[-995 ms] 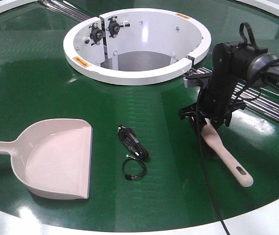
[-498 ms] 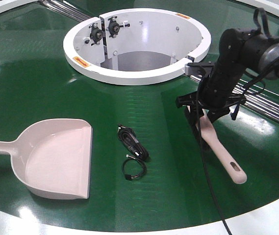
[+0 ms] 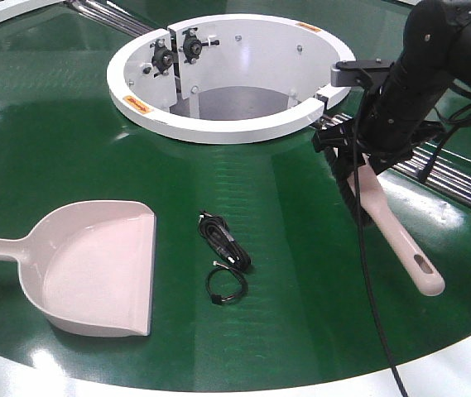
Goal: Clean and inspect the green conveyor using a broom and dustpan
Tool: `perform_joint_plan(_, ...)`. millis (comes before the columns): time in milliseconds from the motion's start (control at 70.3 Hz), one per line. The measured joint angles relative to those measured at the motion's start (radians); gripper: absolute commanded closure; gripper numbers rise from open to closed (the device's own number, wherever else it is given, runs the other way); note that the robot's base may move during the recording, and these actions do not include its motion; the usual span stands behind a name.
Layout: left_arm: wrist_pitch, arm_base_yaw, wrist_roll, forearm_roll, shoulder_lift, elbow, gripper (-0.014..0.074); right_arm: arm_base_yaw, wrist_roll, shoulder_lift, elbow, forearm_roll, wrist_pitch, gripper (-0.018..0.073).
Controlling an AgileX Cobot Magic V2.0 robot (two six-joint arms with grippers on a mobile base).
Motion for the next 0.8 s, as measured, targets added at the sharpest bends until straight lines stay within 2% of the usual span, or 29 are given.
perform_joint_plan(142, 0.012, 0.000, 0.001, 0.000, 0.000, 0.000, 0.0004, 0.000, -0.015, -0.017, 0.016, 0.000, -0.001, 0.0563)
perform_joint_plan(469, 0.033, 0.000, 0.003, 0.001, 0.000, 0.000, 0.0004, 0.000, -0.027, -0.044, 0.217, -0.042, 0.000, 0.0563)
perform_joint_plan(711, 0.033, 0.000, 0.006, 0.001, 0.000, 0.000, 0.0007, 0.000, -0.027, -0.046, 0.235, -0.045, -0.004, 0.0563)
perform_joint_plan(796, 0.033, 0.000, 0.041, 0.001, 0.000, 0.000, 0.0007, 0.000, -0.027, -0.046, 0.235, -0.045, -0.004, 0.0563)
